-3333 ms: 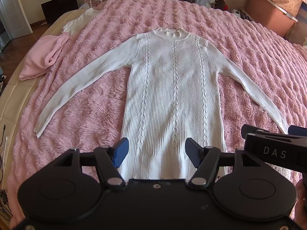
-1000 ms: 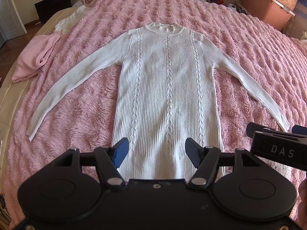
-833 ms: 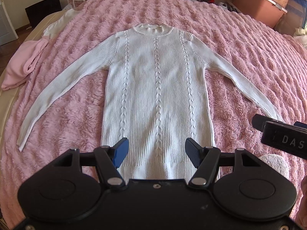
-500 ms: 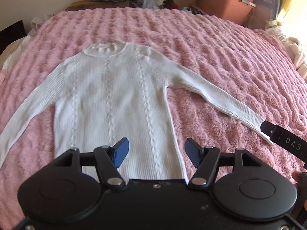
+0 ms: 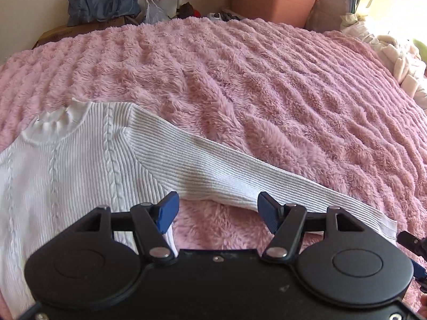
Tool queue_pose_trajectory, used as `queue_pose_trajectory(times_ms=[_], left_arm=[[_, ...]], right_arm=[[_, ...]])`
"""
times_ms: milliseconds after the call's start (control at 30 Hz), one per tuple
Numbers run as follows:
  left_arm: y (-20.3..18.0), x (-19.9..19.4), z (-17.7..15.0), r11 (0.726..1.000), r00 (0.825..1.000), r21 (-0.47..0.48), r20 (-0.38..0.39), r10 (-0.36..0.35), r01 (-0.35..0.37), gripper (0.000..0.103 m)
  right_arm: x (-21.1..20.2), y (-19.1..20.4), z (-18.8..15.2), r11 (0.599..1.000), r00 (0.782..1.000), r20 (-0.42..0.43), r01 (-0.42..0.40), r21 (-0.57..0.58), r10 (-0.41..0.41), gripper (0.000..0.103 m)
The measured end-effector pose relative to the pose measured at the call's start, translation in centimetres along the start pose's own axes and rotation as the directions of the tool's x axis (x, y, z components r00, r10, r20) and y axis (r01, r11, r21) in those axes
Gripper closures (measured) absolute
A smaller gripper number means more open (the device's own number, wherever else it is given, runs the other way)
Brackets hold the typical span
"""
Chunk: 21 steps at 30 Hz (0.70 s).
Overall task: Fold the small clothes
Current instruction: 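Grasp the white sweater's sleeve cuff with the right tool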
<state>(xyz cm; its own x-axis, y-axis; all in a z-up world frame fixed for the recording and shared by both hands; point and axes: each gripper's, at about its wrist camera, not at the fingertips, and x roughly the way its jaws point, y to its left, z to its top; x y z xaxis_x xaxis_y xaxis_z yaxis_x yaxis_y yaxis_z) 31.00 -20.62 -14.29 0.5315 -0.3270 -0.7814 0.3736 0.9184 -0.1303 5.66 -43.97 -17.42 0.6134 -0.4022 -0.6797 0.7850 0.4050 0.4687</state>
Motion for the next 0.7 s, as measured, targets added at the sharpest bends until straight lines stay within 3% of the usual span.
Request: queue_pose_trajectory(times_ms=[233,433,600,667,700], left_arm=[[0.0,6.0,1.8,1.0,0.999,-0.021,-0.047,0.01,-0.011,0.035],[0.0,7.5,1.5,1.0,0.998,-0.02,-0.065,0.005,-0.006,0.035],[0.1,8.5,1.0,1.0,0.996,-0.02,-0.085,-0.004,0.002,0.035],[-0.1,8.9,0.7,1.0,0.996,-0.011,-0.089,0.0,-0.001,0.035],[0.0,9.1,0.7,1.0,0.996,-0.009,-0.09,0.001,-0.002,0.035]], right_arm=[[3.3,-1.4,0.8,0.996,0.998,-0.043,0.051,0.073,-0.048,0.041],[5.2,-2.3,0.4,0.986,0.994,-0.063,0.095,0.138,-0.087,0.043],[5.6,-2.4,0.6,0.988,0.996,-0.043,0.083,0.132,-0.078,0.07],[5.5,-2.2,0.9,0.991,0.997,-0.038,0.065,0.114,-0.061,0.087],[5.4,-2.0,1.0,0.993,0.998,-0.026,0.056,0.102,-0.053,0.089]])
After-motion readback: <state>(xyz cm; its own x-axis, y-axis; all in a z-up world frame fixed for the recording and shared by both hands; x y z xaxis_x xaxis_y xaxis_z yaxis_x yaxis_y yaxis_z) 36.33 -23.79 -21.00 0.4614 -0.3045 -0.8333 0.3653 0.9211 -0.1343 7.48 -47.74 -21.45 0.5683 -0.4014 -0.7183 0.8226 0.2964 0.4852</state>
